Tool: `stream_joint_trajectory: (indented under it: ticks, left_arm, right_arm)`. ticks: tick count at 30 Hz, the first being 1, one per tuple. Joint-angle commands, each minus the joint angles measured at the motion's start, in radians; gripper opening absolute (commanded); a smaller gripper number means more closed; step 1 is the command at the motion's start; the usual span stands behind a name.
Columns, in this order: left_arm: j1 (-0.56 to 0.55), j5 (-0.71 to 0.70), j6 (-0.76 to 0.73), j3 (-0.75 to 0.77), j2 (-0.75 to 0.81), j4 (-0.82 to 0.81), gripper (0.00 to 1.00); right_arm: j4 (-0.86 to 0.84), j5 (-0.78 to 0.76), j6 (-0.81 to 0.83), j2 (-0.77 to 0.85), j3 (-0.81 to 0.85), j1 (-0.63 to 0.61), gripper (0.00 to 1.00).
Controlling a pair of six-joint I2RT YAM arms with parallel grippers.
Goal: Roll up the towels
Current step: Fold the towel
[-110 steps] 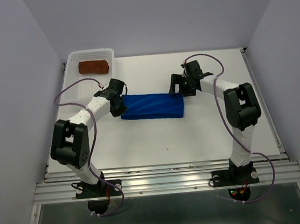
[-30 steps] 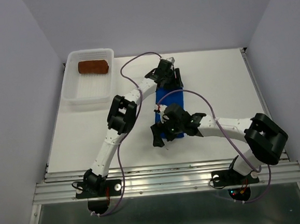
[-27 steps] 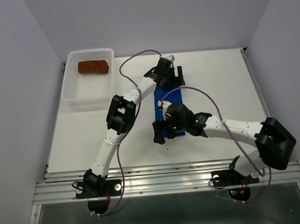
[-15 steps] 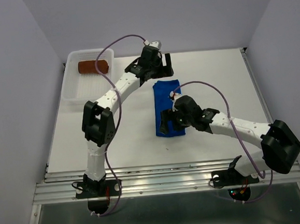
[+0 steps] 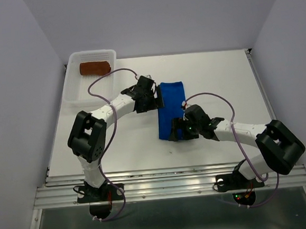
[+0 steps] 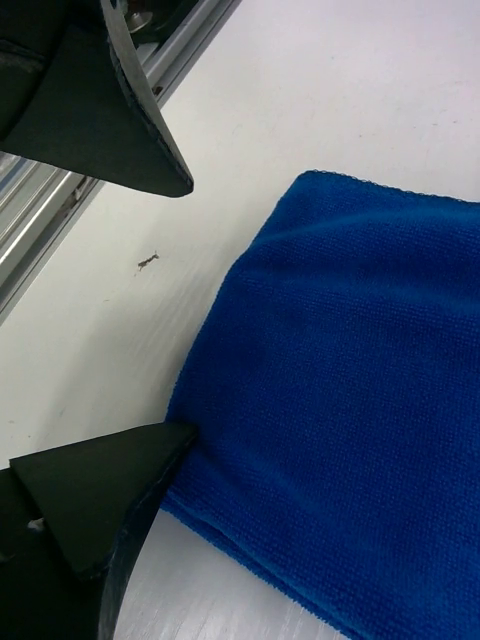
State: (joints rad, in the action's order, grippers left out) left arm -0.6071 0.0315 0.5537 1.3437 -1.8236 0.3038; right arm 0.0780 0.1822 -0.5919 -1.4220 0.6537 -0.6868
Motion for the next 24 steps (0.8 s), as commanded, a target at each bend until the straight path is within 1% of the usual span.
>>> stream_joint_trajectory:
  ticks: [1, 2, 4, 6, 7, 8, 9, 10, 12, 13, 14, 16, 20, 22, 23, 24]
  left_arm:
    - [-0.002, -0.071, 0.032, -0.044, 0.136, 0.000, 0.99]
    - [-0.002, -0.079, 0.035, -0.052, 0.145, 0.011, 0.99]
    - [-0.002, -0.084, 0.048, -0.081, 0.171, 0.023, 0.99]
    - [-0.002, -0.082, 0.071, -0.104, 0.201, 0.035, 0.99]
    - [-0.002, -0.078, 0.078, -0.135, 0.213, 0.037, 0.99]
    - [-0.002, -0.074, 0.089, -0.153, 0.230, 0.037, 0.99]
    - [-0.002, -0.068, 0.103, -0.175, 0.268, 0.037, 0.99]
    - [0.000, -0.059, 0.127, -0.225, 0.288, 0.029, 0.99]
    - [-0.002, 0.013, 0.159, -0.285, 0.332, -0.017, 0.99]
    - [-0.003, 0.037, 0.191, -0.351, 0.371, -0.041, 0.99]
    - [-0.005, 0.094, 0.209, -0.383, 0.388, -0.095, 0.99]
    - [-0.025, 0.133, 0.236, -0.454, 0.414, -0.135, 0.98]
    - [-0.059, 0.136, 0.276, -0.502, 0.411, -0.156, 0.95]
    - [-0.071, 0.148, 0.279, -0.515, 0.394, -0.184, 0.95]
    - [-0.085, 0.163, 0.281, -0.517, 0.385, -0.213, 0.91]
    - [-0.089, 0.168, 0.275, -0.517, 0.374, -0.219, 0.89]
  right_arm:
    - [-0.029, -0.026, -0.023, -0.026, -0.060, 0.010, 1.00]
    - [-0.032, -0.018, -0.017, -0.026, -0.062, 0.010, 1.00]
    - [-0.046, 0.028, 0.051, 0.000, -0.043, 0.010, 1.00]
    - [-0.029, 0.036, 0.177, 0.040, 0.000, 0.010, 1.00]
    - [-0.021, 0.034, 0.222, 0.066, 0.053, 0.010, 1.00]
    - [-0.012, -0.004, 0.307, 0.124, 0.081, 0.010, 1.00]
    - [-0.012, -0.022, 0.355, 0.150, 0.107, 0.010, 1.00]
    - [-0.012, -0.080, 0.386, 0.173, 0.150, 0.010, 1.00]
    - [-0.011, -0.148, 0.470, 0.222, 0.176, 0.010, 1.00]
    - [-0.006, -0.220, 0.486, 0.228, 0.184, 0.010, 1.00]
    - [0.012, -0.254, 0.480, 0.238, 0.195, 0.010, 1.00]
    - [0.037, -0.302, 0.480, 0.247, 0.196, 0.010, 1.00]
    - [0.055, -0.319, 0.451, 0.270, 0.189, 0.010, 1.00]
    - [0.055, -0.293, 0.445, 0.279, 0.184, 0.010, 1.00]
    - [0.055, -0.291, 0.439, 0.281, 0.179, 0.010, 1.00]
    - [0.055, -0.290, 0.431, 0.281, 0.176, 0.010, 1.00]
